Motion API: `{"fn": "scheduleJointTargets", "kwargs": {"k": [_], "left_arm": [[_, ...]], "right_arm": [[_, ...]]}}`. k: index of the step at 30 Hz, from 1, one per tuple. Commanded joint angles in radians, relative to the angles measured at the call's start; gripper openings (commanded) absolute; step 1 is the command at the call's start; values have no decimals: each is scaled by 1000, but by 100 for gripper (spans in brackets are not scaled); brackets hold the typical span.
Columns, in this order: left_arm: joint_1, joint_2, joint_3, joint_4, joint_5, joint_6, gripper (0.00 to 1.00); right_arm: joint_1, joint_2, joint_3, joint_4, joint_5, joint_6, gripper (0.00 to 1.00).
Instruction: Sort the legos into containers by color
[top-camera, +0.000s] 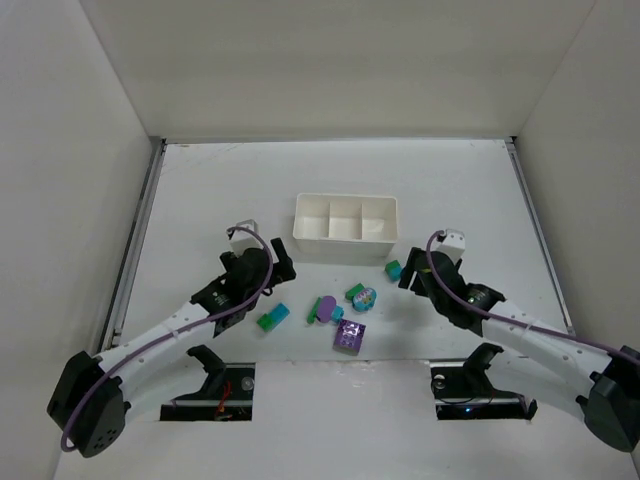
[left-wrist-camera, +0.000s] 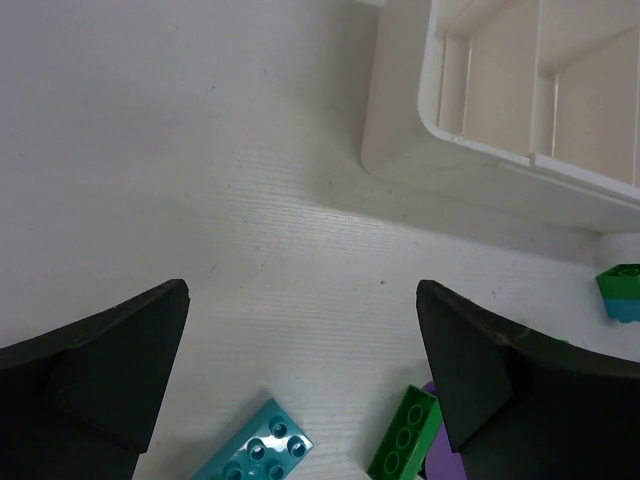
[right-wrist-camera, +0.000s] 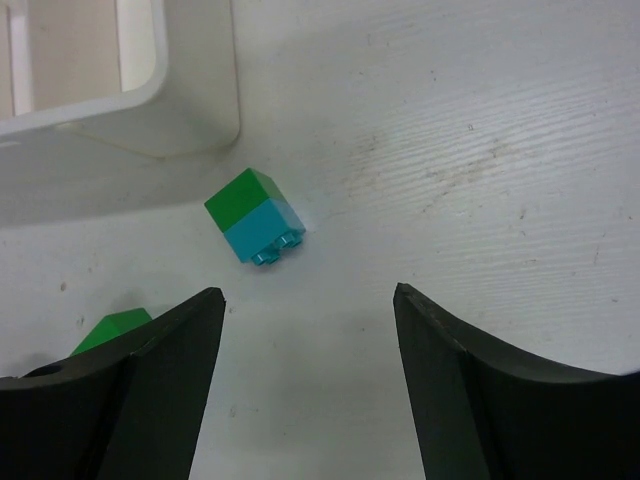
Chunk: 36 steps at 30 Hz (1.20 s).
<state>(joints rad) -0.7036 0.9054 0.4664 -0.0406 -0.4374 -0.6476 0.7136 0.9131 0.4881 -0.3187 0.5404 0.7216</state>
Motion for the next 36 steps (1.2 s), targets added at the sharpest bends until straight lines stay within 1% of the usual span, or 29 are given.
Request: {"fn": "scheduleJointTargets", "kwargs": {"k": [1,2,4,5,7,8,9,10,12,13,15,16,17,19,20,21,23,26,27,31,36], "left_arm": [[22,47,41,51,29,0,100],[20,61,57,56,34,-4,100],[5,73,75,86,42,6,100],[-4,79,78,114,45,14,100],[-13,82,75,165,54,26,100],[-17,79,74,182,46,26,100],[-18,72,66,195,34,17,100],[-20,61,57,208,14,3,100],[-27,35,38,209,-30,-29,100],[-29,20,31,205,-34,-46,100],[-36,-8,11,214,-14,-53,100],[-38,-16,8,219,5,-46,94],[-35,-17,6,222,28,-34,78],[-7,-8,23,197,86,3,41],[14,-2,29,180,113,6,30],[32,6,29,174,140,-1,26],[58,16,11,188,186,-30,25],[74,21,-21,234,253,-35,36],[75,17,-32,245,264,-34,39],[79,3,-58,252,270,-35,48],[79,20,-61,255,270,-34,53]], "right_arm": [[-3,18,30,70,-8,-31,76],[-1,21,24,81,-10,-36,76],[0,21,18,93,-19,-37,70],[0,23,15,99,-28,-37,61],[-3,36,14,110,-52,-42,28],[-7,50,14,113,-63,-44,20],[-12,64,17,116,-68,-44,15],[-15,79,21,115,-71,-45,14],[-12,101,27,116,-63,-45,16],[-12,112,27,122,-59,-45,21],[-21,130,29,144,-57,-50,34],[-27,147,32,158,-60,-56,39],[-32,170,40,168,-59,-65,46],[-35,236,59,193,-62,-85,55],[-36,266,73,202,-66,-100,58],[-35,294,89,208,-69,-112,61],[-32,346,125,217,-79,-135,64],[-9,423,176,219,-80,-168,65],[-6,441,187,214,-73,-177,66],[-6,493,196,227,-60,-180,66],[2,515,199,244,-56,-162,62]]}}
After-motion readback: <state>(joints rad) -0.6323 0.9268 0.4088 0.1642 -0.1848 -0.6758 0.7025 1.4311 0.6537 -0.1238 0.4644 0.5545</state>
